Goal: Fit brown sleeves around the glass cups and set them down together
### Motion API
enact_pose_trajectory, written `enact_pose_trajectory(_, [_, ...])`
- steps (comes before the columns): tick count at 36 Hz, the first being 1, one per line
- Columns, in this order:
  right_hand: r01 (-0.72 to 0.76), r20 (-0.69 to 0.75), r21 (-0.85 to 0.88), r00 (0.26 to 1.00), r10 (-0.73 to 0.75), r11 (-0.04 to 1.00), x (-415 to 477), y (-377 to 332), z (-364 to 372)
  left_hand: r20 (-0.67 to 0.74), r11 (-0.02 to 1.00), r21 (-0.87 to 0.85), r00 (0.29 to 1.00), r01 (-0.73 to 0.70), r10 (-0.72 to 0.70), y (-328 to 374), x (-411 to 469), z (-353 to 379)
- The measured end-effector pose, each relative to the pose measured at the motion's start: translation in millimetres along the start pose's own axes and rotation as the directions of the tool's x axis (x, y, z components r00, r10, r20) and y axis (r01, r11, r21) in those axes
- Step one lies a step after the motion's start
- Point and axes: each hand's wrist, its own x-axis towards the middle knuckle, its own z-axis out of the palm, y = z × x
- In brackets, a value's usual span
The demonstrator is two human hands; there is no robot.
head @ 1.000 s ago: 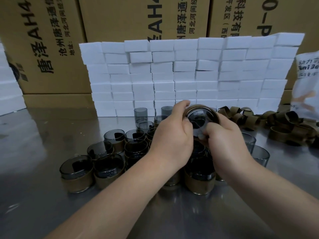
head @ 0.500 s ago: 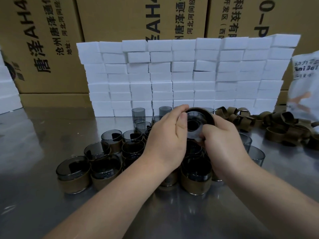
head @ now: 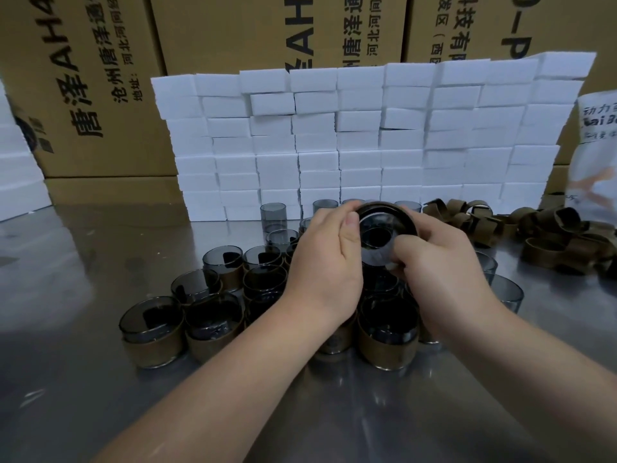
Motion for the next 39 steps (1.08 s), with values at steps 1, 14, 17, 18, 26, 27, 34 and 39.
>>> enact_pose_trajectory(1, [0.001,-0.005,-0.002,1.000,-0.001,1.000,0,1,0,-0.007,1.000,-0.014,1.000,0.002,-0.002,0,0,0])
enact_pose_trajectory(14, [-0.024,-0.129,-0.047,0.992,0.018,0.999,-1,1,3,0.011,0.990,-0.103,0.996,0.092,-0.092,2,-1,0])
enact_pose_trajectory(17, [-0.026,-0.130,-0.062,0.991,0.018,0.998,-4,0,3,0.057,0.982,-0.139,0.991,0.129,-0.122,1,-1,0])
enact_pose_trajectory(18, [-0.027,-0.125,-0.067,0.992,0.018,0.997,-5,0,3,0.065,0.978,-0.152,0.989,0.145,-0.136,0,-1,0])
enact_pose_trajectory(26, [0.028,-0.067,-0.038,0.997,-0.030,0.999,-11,-6,1,0.120,0.929,-0.291,0.972,0.230,-0.203,2,0,1])
enact_pose_trajectory(27, [0.042,-0.057,-0.036,0.997,-0.044,0.998,-12,-5,2,0.122,0.924,-0.294,0.969,0.243,-0.216,1,1,1])
enact_pose_trajectory(34, [0.086,0.064,-0.053,0.995,-0.082,0.995,-15,-4,2,0.107,0.918,-0.293,0.964,0.266,-0.245,-1,0,-1])
enact_pose_trajectory(39, [0.092,0.068,-0.034,0.994,-0.090,0.995,-13,-2,3,-0.003,0.952,-0.258,0.986,0.163,-0.169,3,-5,-3])
